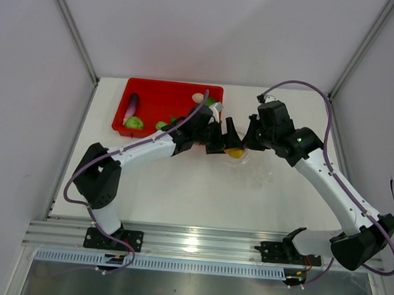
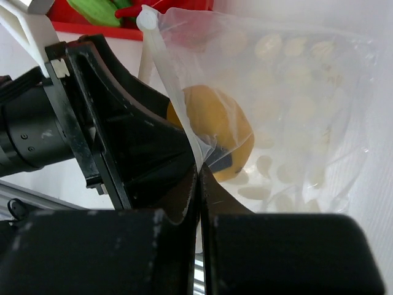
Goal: Place the food in the zip-top bag and seal the zipper
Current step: Place the fake vegetable in the zipper food storage bag.
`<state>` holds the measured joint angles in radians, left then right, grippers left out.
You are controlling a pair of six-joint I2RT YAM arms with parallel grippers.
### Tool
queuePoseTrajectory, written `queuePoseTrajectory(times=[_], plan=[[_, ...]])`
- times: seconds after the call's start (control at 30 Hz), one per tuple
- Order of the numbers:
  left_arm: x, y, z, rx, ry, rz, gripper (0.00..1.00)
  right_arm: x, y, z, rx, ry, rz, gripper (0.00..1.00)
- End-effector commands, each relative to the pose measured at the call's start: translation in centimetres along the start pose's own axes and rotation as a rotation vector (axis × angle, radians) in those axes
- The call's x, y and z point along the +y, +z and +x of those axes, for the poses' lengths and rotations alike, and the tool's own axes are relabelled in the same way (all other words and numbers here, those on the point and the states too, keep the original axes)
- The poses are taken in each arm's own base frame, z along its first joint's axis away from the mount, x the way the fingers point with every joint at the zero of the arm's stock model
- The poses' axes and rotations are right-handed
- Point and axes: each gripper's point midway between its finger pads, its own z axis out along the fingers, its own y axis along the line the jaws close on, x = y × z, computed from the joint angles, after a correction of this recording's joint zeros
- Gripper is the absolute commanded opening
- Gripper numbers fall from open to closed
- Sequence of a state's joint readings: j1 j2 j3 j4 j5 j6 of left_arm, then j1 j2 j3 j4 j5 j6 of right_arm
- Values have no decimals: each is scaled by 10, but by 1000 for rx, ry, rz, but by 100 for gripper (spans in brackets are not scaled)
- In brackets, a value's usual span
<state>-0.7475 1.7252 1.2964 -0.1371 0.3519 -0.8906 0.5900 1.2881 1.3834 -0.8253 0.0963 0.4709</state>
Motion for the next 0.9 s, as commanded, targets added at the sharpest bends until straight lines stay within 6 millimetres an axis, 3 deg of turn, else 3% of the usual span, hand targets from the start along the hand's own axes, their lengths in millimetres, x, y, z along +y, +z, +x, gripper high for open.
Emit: queuePoseTrajectory(times=[0.0,0.3,0.43,0.6,0.7,0.73,0.77,0.8,0.83,0.87], plan=[[-28,-14,-6,-17,92,85,98,12,-8,-15,-26,25,-29,0],[-38,-54,-16,-79,256,43,100,19,-9,-3,-54,71,-79,0],[-29,-76,-26,-151,311,-15,99,-3,-7,3,-59,61,15,0],[-33,-126,-73,-429,383,-48,99,-31,-2,2,-55,19,130,0],[-24,-130,-104,-442,350,-84,99,-38,-1,-4,-65,-6,140,0],[-15,-113,-116,-401,333,-105,100,-39,0,-6,-69,-9,141,0],[-17,-112,-133,-387,326,-87,100,-41,0,-9,-73,-16,146,0],[-4,-101,-134,-336,322,-113,99,-44,0,-11,-76,-29,154,0],[11,-75,-144,-287,313,-136,100,-46,0,-12,-80,-33,159,0],[3,-74,-166,-303,326,-137,99,-49,2,-13,-76,-37,168,0]])
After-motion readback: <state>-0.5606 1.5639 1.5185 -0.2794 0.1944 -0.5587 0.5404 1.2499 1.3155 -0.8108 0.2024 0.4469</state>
